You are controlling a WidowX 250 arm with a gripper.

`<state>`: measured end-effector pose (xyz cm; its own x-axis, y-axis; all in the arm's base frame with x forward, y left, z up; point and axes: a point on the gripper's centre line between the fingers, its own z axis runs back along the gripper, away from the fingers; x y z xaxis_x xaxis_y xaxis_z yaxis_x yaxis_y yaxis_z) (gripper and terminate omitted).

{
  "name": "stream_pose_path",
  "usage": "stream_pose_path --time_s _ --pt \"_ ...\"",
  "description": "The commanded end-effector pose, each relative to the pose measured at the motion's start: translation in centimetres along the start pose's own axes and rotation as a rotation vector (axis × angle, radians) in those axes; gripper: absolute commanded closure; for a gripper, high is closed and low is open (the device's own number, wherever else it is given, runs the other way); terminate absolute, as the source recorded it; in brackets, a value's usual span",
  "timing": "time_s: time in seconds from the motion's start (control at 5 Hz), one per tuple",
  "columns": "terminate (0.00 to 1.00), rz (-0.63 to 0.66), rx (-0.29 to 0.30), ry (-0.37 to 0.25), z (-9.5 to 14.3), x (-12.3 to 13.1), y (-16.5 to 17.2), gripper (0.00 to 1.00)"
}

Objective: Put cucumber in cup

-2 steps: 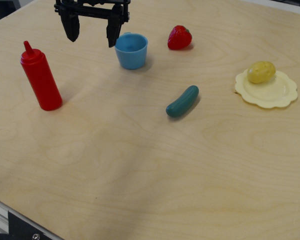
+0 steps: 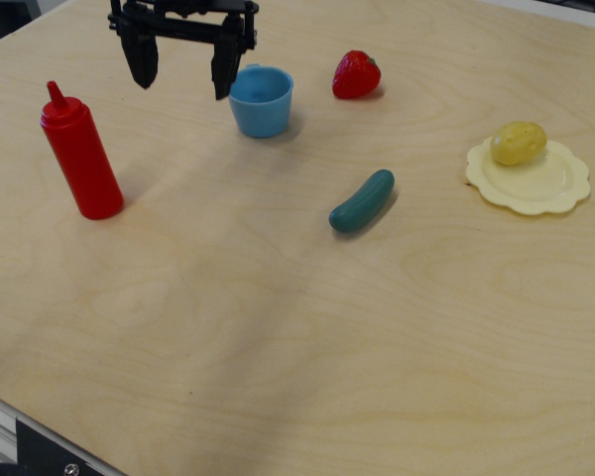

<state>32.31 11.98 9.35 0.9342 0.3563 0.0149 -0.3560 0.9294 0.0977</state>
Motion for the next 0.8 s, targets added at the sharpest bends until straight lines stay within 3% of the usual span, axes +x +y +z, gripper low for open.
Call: stream_pose_path --time_s 0.0,0.4,0.6 --pt "0.0 -0.25 -0.07 -0.064 1.8 0.2 -5.4 0.0" --pt "0.0 -0.476 -0.116 -0.075 0.9 -1.1 -11.4 0.0" --pt "0.0 -0.584 -0.118 -0.054 -1.0 -1.0 -14.0 0.0"
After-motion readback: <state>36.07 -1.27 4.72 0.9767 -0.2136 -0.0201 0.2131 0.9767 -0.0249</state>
